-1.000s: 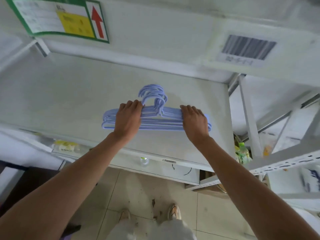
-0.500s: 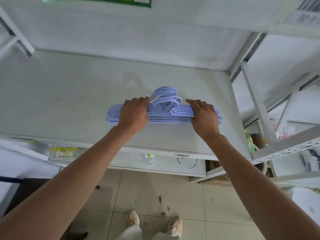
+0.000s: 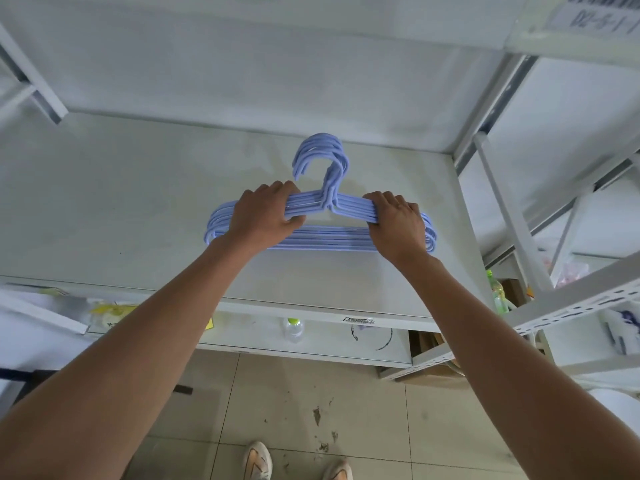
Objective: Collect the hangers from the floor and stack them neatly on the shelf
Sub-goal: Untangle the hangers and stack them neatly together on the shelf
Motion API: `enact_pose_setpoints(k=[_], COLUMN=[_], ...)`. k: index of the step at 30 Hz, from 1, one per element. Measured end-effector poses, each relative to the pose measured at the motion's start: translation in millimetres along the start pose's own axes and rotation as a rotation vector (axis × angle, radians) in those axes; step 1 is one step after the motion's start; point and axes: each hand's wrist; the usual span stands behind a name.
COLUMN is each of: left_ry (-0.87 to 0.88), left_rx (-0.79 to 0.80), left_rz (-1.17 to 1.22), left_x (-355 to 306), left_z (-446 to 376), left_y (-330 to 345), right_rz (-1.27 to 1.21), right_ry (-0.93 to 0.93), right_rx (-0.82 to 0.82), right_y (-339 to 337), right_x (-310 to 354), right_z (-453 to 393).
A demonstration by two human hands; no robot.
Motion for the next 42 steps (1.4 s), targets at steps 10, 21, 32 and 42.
enact_pose_setpoints(k=[10,21,32,42], left_ry=[-0.049,-0.041,-0.046,-0.076], left_rx=[-0.013,-0.023,0.040,0.185], left_rz=[-0.005,-0.066,-0.064,-0.095], left_x=[-7,-8,-54,-58], left_z=[-2,5,-19,-24], left_y=[0,5,16,9], right_rz=[-0.014,-0.014,0.025,0.145], right_ry=[0.011,-0.021,-0.095,-0.186], right_rx=[0.068,0.074,0.138,0.244], right_y=[-7,-19,-37,-52], right_x=[7,29,75,69], right_z=[-6,5,-9,-15])
Point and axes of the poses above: each hand's wrist, its own z-axis away from the middle knuckle, its own y-axis out of the palm, x = y × z, and after that the axes turned 15 degrees about z, right-handed
